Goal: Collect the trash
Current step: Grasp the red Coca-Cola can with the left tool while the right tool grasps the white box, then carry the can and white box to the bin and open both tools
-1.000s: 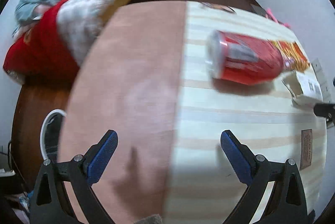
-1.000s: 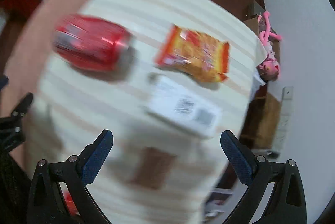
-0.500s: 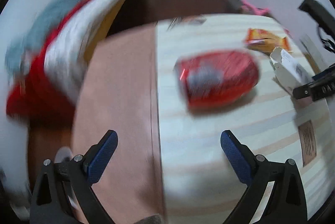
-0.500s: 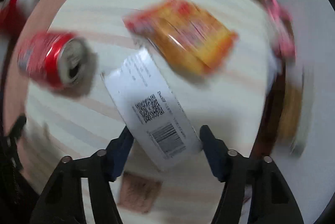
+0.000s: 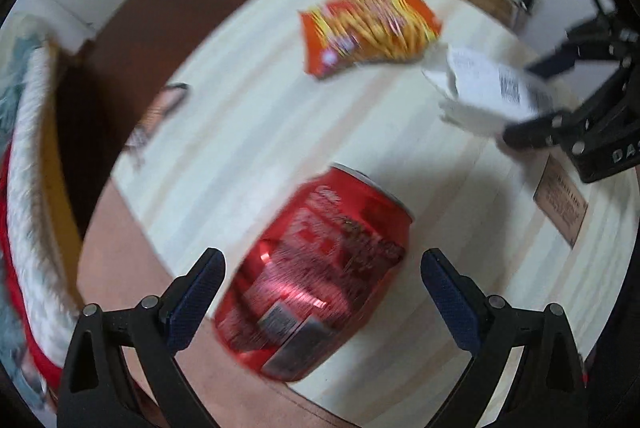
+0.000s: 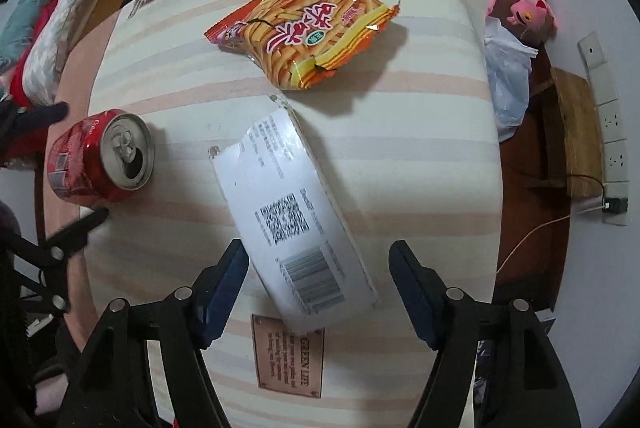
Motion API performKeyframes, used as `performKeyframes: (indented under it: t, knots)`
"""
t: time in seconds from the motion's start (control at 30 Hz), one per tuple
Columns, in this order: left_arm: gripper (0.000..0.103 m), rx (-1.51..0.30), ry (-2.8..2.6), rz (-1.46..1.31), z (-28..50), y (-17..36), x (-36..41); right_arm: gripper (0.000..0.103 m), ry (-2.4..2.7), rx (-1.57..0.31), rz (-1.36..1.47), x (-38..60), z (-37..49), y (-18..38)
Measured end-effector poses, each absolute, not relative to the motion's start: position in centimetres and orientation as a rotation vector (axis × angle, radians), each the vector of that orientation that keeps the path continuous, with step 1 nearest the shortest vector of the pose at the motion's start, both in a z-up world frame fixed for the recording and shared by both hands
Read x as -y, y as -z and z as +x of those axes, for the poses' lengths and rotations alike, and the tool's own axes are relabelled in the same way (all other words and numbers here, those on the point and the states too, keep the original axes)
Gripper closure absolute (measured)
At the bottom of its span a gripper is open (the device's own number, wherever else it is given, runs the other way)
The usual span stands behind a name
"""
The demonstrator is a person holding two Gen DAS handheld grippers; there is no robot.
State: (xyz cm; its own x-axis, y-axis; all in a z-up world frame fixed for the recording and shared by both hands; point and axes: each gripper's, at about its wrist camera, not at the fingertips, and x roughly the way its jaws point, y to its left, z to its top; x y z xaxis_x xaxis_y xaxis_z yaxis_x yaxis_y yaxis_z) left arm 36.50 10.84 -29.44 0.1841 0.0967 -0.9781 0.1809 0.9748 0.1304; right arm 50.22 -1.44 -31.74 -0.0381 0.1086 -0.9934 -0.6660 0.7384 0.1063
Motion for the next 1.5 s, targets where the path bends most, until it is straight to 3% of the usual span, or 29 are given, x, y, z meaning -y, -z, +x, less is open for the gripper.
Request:
performKeyframes:
  t: [0.13,0.2,0.43,0.67,0.8,0.93,1.17,1.5]
  knots:
    - [0.012,-1.354,0.017,0.219,36.4,29.8,-10.8,0.031,-0.651,-1.442,-0.506,0.7,49.6,31.6]
    - [0.013,-1.343,-0.006,0.157,36.0,29.6,-10.9,0.044,-0.65,-1.44,-0.491,0.3,49.3,31.5]
    - [0.013,-1.317,-0.131,-0.167,34.0,29.7,-12.6,0.044,-0.643,-1.48,-0.432,0.1,48.2,31.5]
    - [0.013,-1.338,-0.094,-0.072,33.8,31.2,-12.0,0.042,-0.631,-1.486,-0.5,-0.9,47.7,32.2]
    - [0.019,-1.316,-0.102,-0.096,34.5,31.2,-12.4,0.042,-0.621,-1.474,-0.521,-1.2,47.1,32.3]
    - [0.021,-1.288,-0.129,-0.074,34.0,30.6,-11.2,0.048,-0.604,-1.43,-0.558,-1.5,46.1,32.3]
    - [0.021,-1.195,-0.332,-0.089,31.1,27.5,-10.4,0.05,-0.622,-1.368,-0.497,-1.1,43.9,31.1]
    - [0.022,-0.965,-0.518,-0.217,22.7,20.2,-13.6,0.05,-0.728,-1.252,-0.429,-2.0,37.7,24.9]
